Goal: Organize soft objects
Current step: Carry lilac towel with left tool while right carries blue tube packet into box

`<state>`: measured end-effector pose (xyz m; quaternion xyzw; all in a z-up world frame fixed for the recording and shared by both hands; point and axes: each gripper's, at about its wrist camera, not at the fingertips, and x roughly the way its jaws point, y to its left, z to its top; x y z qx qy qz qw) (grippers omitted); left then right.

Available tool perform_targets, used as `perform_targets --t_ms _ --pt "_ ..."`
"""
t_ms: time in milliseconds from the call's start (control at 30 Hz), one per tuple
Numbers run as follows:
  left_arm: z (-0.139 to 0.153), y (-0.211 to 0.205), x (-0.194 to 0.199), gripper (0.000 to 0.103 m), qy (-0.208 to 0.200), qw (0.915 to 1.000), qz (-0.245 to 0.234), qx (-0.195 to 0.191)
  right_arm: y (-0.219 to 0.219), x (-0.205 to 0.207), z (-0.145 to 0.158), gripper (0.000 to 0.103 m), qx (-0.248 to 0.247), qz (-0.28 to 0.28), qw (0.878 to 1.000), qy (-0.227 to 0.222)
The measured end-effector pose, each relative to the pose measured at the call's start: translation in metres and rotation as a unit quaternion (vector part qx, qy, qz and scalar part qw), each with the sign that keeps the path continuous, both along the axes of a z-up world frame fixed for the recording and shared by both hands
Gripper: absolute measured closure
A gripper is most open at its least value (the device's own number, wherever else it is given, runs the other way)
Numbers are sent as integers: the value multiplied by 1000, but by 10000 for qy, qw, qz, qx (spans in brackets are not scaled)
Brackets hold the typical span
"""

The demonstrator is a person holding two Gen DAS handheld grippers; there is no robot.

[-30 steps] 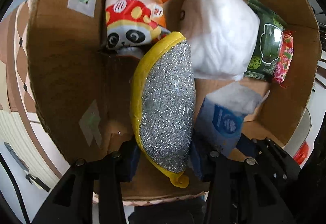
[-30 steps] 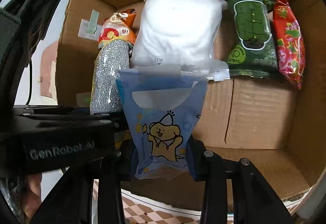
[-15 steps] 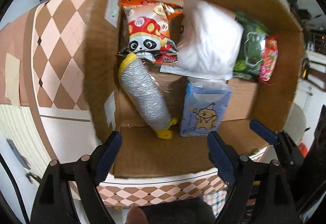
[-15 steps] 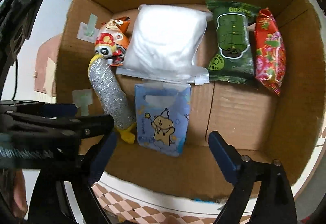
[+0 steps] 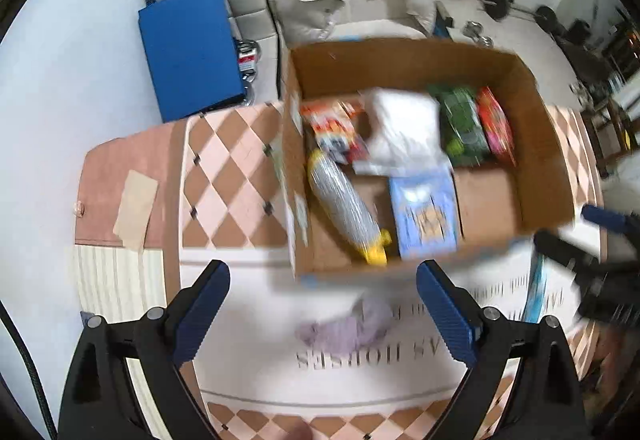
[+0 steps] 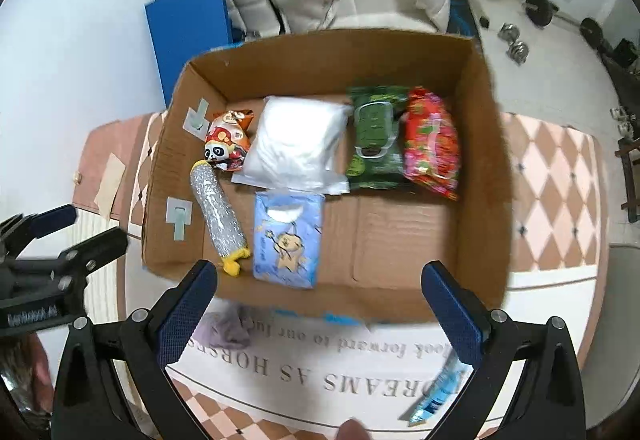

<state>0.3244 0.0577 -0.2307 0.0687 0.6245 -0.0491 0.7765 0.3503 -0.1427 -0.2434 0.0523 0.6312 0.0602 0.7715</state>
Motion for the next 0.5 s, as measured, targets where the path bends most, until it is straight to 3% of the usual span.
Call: perform_targets --t_ms 67,167,367,500 --pt "-22 -14 -21 7 203 9990 -368 144 -13 -24 -2 0 -52 -103 9999 92" --pt "-75 -34 -46 7 420 9896 -1035 907 -41 -58 -17 0 -91 -354 9989 292" --pt "-153 -42 -60 7 1001 9762 -1562 1125 -95 -109 -87 0 -546 -1004 9901 809" --pt "-183 -58 -58 7 1061 9571 -2180 1588 -114 -123 -131 0 -511 -1305 9828 1204"
